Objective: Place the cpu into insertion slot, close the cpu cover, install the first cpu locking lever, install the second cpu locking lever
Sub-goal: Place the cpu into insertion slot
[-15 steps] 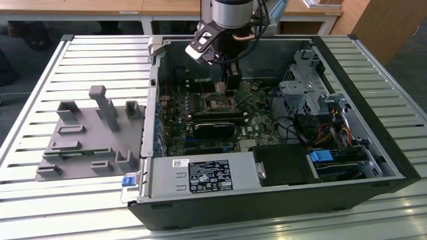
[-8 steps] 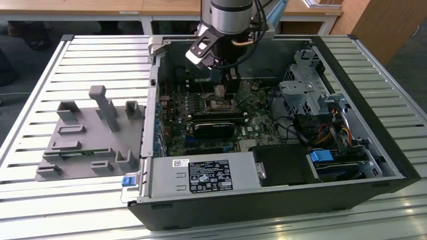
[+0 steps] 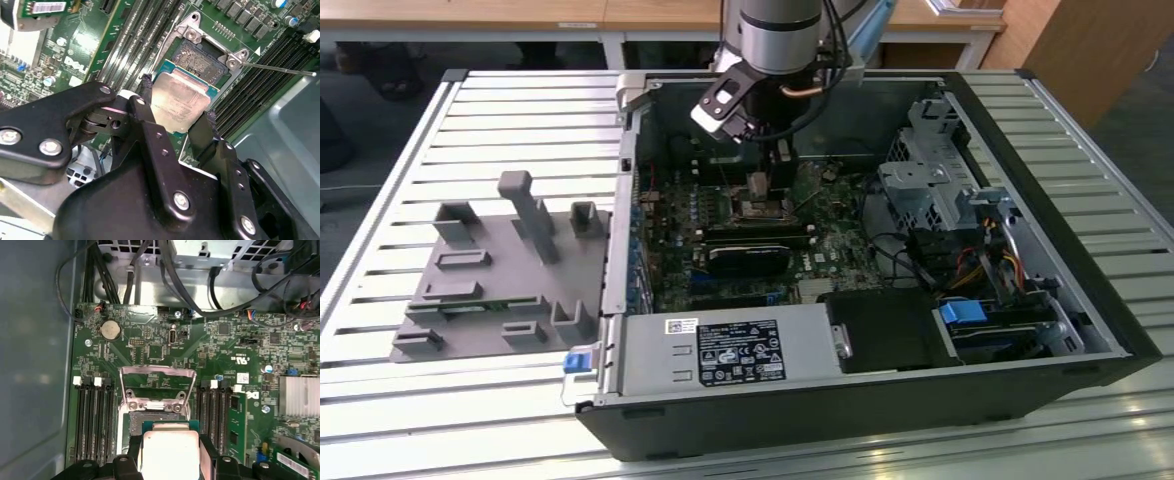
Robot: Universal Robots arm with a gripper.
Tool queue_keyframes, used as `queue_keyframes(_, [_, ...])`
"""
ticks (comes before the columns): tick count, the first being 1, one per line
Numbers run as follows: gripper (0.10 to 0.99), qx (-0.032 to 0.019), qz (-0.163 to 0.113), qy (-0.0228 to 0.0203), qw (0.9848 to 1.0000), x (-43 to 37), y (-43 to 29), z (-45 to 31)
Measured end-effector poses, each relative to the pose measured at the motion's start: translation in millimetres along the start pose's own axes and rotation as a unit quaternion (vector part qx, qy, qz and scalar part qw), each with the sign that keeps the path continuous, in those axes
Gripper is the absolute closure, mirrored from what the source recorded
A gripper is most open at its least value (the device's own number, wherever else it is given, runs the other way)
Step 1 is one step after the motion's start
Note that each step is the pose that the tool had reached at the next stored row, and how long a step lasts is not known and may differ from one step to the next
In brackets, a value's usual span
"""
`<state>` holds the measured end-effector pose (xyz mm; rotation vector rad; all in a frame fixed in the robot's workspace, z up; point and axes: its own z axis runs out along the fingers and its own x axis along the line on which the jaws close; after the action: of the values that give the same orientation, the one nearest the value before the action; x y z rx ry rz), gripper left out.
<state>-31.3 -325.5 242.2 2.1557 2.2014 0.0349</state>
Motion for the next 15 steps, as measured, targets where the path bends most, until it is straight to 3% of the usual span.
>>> queue_keyframes(10, [0.549,0.0001,0.0,0.0,1.0,2.4,-2.3,14.4])
queue_keyframes(15, [0.549,0.0001,0.0,-0.0001,1.0,3.2,-2.6,17.9])
